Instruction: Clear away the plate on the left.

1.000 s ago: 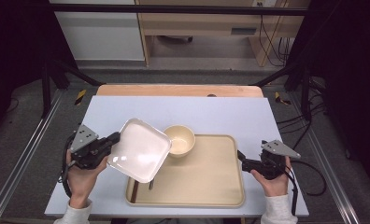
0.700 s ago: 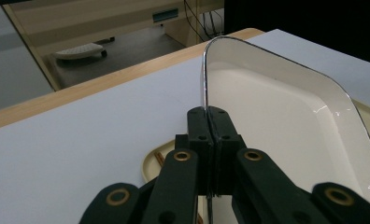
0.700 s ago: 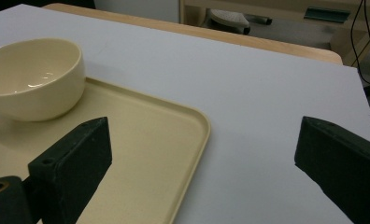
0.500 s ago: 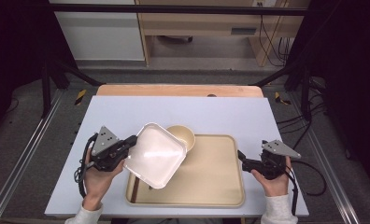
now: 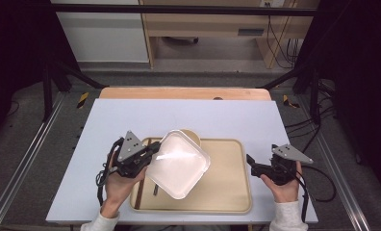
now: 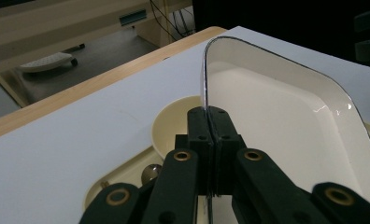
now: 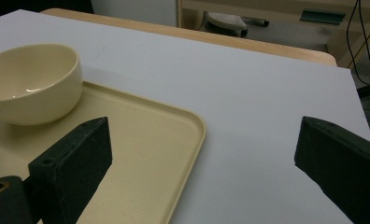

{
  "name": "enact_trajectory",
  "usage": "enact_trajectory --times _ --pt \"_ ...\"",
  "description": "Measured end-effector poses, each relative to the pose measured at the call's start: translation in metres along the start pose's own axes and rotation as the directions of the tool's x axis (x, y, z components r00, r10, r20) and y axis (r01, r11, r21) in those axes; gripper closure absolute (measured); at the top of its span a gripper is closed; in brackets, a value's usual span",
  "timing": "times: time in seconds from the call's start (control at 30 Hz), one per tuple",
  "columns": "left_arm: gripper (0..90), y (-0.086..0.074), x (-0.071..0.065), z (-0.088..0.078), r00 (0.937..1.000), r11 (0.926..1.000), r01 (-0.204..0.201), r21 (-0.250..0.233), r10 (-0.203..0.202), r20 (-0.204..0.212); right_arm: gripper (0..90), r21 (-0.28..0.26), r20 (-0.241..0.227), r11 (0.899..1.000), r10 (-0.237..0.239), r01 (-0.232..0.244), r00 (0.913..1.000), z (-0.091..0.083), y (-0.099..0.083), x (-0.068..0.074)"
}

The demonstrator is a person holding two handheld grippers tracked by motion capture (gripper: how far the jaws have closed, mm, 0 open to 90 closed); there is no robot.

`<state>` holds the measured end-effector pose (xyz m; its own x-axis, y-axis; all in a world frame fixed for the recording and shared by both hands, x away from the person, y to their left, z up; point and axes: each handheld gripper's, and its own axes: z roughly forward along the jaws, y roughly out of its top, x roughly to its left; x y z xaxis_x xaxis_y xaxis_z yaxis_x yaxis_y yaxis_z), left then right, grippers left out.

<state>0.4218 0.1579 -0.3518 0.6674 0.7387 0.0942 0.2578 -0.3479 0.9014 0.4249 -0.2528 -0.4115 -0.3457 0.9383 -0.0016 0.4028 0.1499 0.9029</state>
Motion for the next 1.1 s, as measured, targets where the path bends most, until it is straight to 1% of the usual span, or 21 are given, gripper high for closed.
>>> enact_trajectory --times 0.13,0.27,0.3,0.47,0.57,0.63,0.73,0.8,0.9,1.1 --pt "89.0 0.002 -0.007 0.008 0.9997 1.0000 0.004 -0.001 -0.004 0.022 4.6 0.000 -0.001 1.000 0.005 -0.005 1.0000 -0.001 0.000 -0.001" --pt "89.1 0.001 -0.017 0.018 0.9991 0.9999 -0.009 0.010 0.009 0.041 4.7 -0.005 0.005 1.000 0.004 -0.004 1.0000 -0.001 0.000 -0.003" --pt "89.0 0.001 -0.019 0.021 0.9989 0.9999 -0.010 0.013 0.010 0.045 4.6 -0.004 0.001 1.000 0.015 -0.015 0.9999 -0.002 0.000 -0.003" --pt "89.0 0.000 -0.029 0.031 0.9974 0.9999 -0.002 0.010 0.001 0.072 4.7 -0.011 0.007 1.000 0.009 -0.009 0.9999 -0.004 0.001 -0.004" --pt "89.1 0.001 -0.037 0.037 0.9974 0.9997 -0.020 0.015 0.019 0.070 4.7 -0.016 0.007 1.000 0.014 -0.014 0.9999 -0.005 0.001 -0.004" --pt "89.1 0.001 -0.041 0.041 0.9972 0.9995 -0.024 0.022 0.022 0.072 4.8 -0.022 0.010 1.000 0.014 -0.014 0.9999 -0.006 0.002 -0.005" --pt "89.0 0.000 -0.048 0.050 0.9959 0.9992 -0.025 0.031 0.022 0.088 4.8 -0.026 0.009 1.000 0.016 -0.016 0.9998 -0.007 0.002 -0.006" --pt "89.0 -0.001 -0.051 0.054 0.9959 0.9990 -0.027 0.035 0.024 0.087 4.8 -0.028 0.010 0.999 0.016 -0.016 0.9998 -0.008 0.002 -0.006" --pt "89.0 -0.001 -0.056 0.062 0.9958 0.9978 -0.042 0.051 0.038 0.083 4.8 -0.028 0.008 0.999 0.017 -0.017 0.9998 -0.008 0.003 -0.005" --pt "89.0 -0.004 -0.062 0.078 0.9950 0.9968 -0.029 0.075 0.021 0.098 4.8 -0.034 0.009 0.999 0.020 -0.020 0.9998 -0.009 0.003 -0.007"
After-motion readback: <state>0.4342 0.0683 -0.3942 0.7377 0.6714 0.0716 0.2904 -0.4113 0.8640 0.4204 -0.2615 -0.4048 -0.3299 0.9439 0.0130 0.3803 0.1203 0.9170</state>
